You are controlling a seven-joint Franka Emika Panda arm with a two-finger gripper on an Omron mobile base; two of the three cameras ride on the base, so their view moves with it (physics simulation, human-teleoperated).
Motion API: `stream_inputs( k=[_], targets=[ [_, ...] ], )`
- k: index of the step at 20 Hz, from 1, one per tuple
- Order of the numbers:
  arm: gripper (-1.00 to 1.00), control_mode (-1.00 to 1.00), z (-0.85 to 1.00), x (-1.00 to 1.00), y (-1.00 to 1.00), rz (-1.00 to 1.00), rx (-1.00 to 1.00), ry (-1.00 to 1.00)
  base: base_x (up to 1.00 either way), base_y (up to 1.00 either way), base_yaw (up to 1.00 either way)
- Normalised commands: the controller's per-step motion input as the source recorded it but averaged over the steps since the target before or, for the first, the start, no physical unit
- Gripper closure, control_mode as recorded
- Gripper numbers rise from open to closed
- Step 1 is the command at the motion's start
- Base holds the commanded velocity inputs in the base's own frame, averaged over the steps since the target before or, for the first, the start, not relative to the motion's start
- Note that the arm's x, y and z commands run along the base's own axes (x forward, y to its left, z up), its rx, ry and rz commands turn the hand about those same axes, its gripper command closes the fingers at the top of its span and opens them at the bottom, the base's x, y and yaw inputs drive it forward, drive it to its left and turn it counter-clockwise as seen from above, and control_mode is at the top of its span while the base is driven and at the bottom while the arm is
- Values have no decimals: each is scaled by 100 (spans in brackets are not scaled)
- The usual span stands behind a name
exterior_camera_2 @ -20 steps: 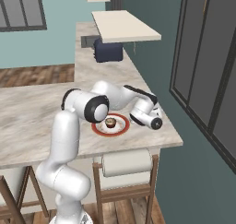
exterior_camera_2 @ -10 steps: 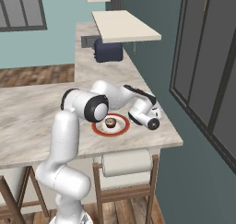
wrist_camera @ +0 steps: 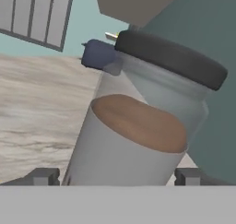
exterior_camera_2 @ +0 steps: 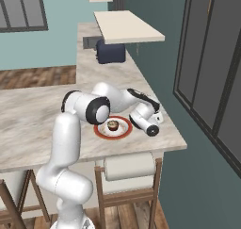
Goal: Take the cinnamon bottle from the cabinet and place it on the dining table, next to the plate with the cupcake. Then take the chocolate from the dining counter and place it on the cupcake plate.
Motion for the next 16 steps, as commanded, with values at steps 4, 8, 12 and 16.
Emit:
stream_inputs(
  k=[4,8,12,16],
  targets=[
    [-100,-100,-23,0,-2,-6,0,0,0,0,0],
    [-100,-100,-27,-5,-1,-5,0,0,0,0,0],
    [-100,-100,-29,-26,0,-6,0,0,0,0,0],
    [-100,-100,-29,-29,0,-7,0,0,0,0,0]
  ],
)
